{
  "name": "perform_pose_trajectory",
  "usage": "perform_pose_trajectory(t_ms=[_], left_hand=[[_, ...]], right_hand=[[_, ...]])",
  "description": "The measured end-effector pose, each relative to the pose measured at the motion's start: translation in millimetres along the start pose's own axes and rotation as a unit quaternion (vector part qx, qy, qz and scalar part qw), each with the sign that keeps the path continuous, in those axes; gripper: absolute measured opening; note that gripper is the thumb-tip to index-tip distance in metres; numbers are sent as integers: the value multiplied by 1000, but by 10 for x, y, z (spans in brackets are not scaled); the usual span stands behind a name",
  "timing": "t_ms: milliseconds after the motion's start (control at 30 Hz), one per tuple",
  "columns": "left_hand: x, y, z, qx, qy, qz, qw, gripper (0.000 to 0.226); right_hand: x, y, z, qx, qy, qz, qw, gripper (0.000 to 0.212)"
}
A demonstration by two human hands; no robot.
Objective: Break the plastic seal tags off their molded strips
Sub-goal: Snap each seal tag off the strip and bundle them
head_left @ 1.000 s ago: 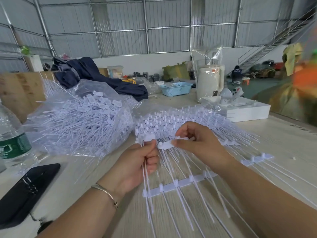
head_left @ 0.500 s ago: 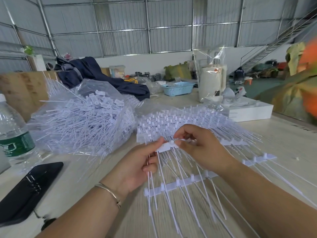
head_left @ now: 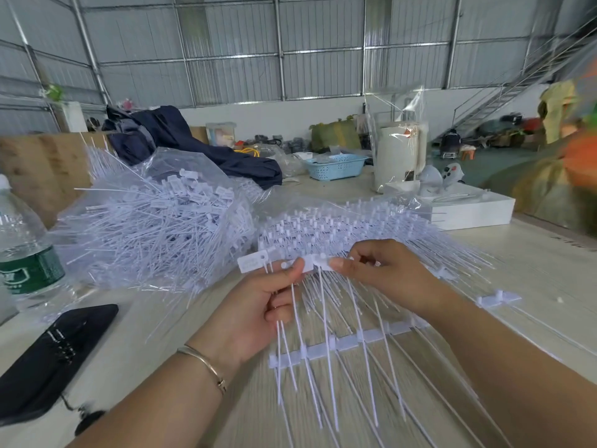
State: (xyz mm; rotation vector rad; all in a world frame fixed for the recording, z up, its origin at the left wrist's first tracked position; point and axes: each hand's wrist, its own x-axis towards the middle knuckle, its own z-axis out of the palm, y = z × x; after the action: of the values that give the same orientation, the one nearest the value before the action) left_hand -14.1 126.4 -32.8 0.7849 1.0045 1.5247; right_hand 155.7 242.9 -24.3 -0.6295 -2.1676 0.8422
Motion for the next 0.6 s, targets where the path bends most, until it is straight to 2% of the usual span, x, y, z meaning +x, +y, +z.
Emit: perform_pose_trajectory(t_ms=[67,267,333,433,600], left_hand=[[-14,-4,6,-6,-24,-6,1000,14],[-29,-47,13,-23,-82,-45,995,28],[-26,-76,24,-30,-95,-54,994,36],[-11,-127,40,-45,-102,-63,992,46],[8,-142,38,-29,-105,-67,992,36]], right_hand=[[-12,-6,-22,52,-23,25,998,57],[-34,-55,19,124,-69,26,990,74],[-46,-61,40,135,-83,27,987,70],[-64,-88,87,129,-91,26,987,49],[-67,-114,117,150,-74,23,986,59]])
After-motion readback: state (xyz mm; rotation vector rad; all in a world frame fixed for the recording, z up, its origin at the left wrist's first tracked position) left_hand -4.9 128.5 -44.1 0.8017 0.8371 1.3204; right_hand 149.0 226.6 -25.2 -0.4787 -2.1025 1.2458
